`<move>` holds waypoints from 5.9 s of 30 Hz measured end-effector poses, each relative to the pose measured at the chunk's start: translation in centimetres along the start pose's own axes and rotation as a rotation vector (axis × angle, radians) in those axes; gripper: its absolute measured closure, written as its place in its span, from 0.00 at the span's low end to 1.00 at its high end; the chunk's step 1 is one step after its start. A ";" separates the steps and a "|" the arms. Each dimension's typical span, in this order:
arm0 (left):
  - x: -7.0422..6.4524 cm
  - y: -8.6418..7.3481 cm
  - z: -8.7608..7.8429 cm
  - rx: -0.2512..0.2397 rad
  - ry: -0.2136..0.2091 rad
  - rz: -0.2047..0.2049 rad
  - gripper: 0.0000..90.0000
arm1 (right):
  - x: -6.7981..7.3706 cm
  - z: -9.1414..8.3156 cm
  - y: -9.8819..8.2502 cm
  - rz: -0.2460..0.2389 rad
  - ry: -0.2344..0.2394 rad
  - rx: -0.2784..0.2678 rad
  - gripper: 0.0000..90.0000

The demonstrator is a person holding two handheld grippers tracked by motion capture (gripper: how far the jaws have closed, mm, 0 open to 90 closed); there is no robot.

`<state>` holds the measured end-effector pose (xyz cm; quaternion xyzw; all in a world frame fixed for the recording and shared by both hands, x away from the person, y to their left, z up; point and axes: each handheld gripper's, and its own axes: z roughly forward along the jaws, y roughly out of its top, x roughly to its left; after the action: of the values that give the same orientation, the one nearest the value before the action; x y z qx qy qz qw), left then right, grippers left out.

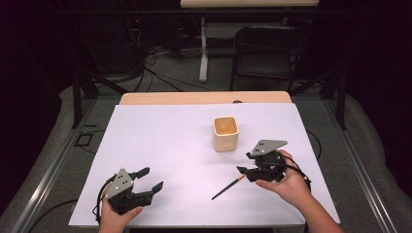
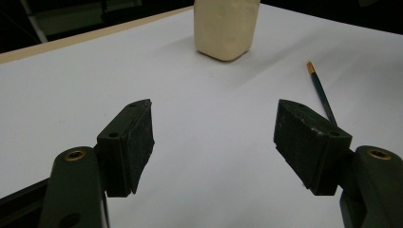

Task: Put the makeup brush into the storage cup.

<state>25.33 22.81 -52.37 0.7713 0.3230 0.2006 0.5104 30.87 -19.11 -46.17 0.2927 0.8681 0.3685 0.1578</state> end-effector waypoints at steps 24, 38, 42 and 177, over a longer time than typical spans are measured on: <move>0.0 0.0 0.0 0.006 -0.001 0.002 0.33 | -0.1 1.4 3.3 -0.184 0.066 0.231 0.55; -0.1 0.0 0.1 0.016 -0.001 0.007 0.33 | 0.5 3.1 4.3 -0.291 0.124 0.380 0.57; 0.0 0.0 0.1 0.016 -0.003 0.007 0.33 | 0.8 3.5 4.3 -0.317 0.132 0.410 0.57; 0.0 -0.1 0.3 0.030 -0.008 0.015 0.35 | 1.7 10.5 1.4 -0.776 0.280 0.714 0.92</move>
<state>25.51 22.64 -52.59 0.7820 0.3183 0.1964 0.4985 35.24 -11.55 -52.33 -0.0657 0.9963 0.0009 0.0561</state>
